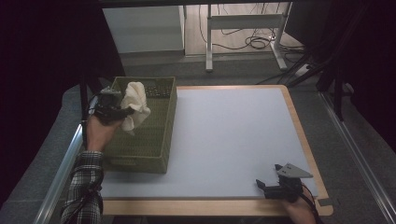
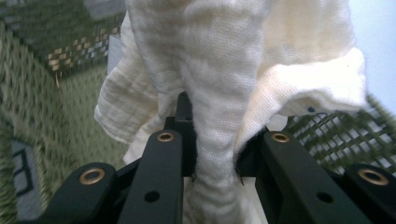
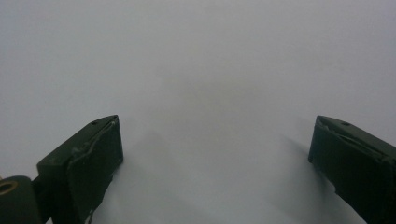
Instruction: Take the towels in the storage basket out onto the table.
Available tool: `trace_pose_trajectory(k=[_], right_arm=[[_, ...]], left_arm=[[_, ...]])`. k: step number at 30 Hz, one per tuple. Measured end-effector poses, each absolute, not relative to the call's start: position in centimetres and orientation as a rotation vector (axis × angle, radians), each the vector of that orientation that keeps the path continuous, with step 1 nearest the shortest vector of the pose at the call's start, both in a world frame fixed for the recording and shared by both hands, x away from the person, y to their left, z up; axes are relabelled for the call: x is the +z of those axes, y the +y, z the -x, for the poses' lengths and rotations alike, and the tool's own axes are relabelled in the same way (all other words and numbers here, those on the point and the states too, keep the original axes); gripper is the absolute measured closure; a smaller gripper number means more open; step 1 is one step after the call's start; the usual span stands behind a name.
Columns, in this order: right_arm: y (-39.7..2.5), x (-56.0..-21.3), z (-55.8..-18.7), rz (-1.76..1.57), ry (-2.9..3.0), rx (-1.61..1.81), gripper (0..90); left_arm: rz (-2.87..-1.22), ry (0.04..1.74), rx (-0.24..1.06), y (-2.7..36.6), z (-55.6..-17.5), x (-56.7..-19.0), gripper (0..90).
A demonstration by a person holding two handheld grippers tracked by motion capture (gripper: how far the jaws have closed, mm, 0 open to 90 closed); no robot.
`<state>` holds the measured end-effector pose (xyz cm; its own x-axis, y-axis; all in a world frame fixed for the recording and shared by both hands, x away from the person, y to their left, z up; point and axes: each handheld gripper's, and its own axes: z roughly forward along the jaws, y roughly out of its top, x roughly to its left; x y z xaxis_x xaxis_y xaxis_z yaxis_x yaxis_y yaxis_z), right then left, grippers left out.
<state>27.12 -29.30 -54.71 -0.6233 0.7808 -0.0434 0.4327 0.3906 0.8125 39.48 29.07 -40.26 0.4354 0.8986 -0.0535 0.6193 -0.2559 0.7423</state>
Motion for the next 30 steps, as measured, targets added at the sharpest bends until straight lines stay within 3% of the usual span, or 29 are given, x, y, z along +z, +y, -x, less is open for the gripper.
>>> trace_pose_trajectory(k=[30], right_arm=[[-29.3,-54.7,-27.1,-1.043,2.233,1.120,3.1]], left_arm=[[-1.990,1.012,0.496,20.9,-40.1,-35.7,76.1]])
